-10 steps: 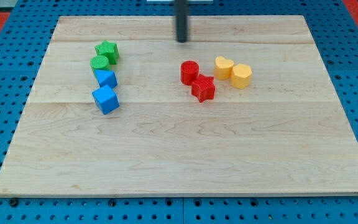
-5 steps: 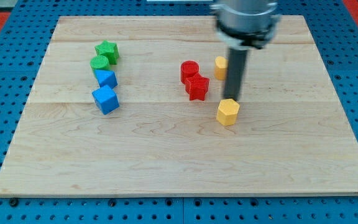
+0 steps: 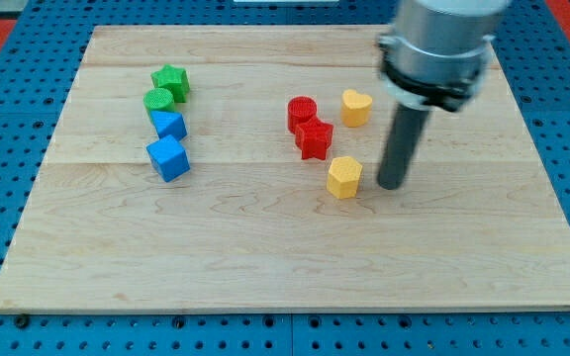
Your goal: Place the hexagon to the bottom side of the cube
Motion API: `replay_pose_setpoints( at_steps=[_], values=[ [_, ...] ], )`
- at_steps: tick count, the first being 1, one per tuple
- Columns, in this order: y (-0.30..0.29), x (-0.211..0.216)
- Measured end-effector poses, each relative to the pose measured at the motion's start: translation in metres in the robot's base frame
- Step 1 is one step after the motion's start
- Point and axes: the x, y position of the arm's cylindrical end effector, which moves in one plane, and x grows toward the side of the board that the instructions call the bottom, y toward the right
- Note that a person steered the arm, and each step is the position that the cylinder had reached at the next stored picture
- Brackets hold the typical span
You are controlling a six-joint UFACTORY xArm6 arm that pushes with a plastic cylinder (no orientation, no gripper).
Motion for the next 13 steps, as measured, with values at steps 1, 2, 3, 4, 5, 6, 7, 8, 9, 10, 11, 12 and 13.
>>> replay_pose_setpoints(
  at_steps=[1, 2, 3, 4, 5, 6, 7, 8, 9, 10, 11, 12, 13],
  values=[
    [-0.072, 0.010],
    [-0.105, 0.034],
    [-0.056, 0.029],
    [-0.053, 0.011],
    [-0.122, 0.010],
    [-0.146, 0.012],
    [-0.144, 0.012],
    [-0.161, 0.018],
    [-0.183, 0.019],
    [-0.170, 0.001],
    [-0.203, -0.007],
    [-0.176, -0.008],
    [-0.153, -0.023]
  ],
)
